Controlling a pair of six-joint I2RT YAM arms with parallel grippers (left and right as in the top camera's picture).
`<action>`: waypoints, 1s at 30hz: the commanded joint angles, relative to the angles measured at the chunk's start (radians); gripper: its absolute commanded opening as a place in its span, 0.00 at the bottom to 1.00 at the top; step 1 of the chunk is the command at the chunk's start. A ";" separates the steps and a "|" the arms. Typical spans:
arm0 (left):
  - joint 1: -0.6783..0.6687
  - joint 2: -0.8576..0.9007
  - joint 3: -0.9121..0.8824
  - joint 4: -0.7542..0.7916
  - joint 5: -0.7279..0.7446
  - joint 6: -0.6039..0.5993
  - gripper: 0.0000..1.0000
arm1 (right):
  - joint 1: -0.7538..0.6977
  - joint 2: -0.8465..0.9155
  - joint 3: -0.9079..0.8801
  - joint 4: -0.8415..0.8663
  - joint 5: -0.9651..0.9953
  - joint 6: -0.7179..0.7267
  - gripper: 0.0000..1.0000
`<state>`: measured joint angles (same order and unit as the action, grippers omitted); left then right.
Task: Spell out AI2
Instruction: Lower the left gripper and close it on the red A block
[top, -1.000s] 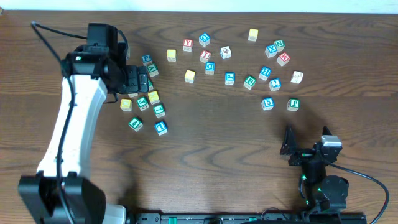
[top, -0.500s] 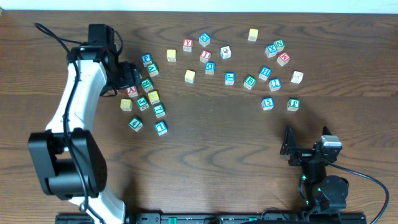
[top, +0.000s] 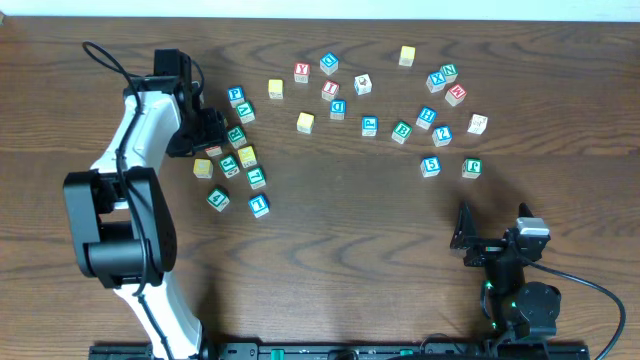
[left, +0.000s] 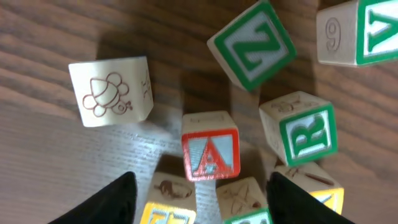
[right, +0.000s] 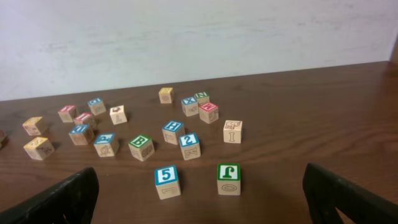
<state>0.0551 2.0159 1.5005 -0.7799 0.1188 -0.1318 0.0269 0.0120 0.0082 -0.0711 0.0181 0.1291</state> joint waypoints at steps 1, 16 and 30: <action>0.001 0.006 0.020 0.018 0.000 -0.002 0.63 | -0.012 -0.005 -0.003 -0.003 -0.002 0.012 0.99; 0.000 0.006 -0.026 0.113 0.000 -0.066 0.63 | -0.012 -0.005 -0.003 -0.003 -0.002 0.012 0.99; 0.000 0.006 -0.027 0.108 -0.034 -0.089 0.61 | -0.012 -0.005 -0.003 -0.003 -0.002 0.012 0.99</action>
<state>0.0551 2.0182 1.4837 -0.6720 0.1005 -0.2089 0.0269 0.0120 0.0082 -0.0711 0.0181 0.1291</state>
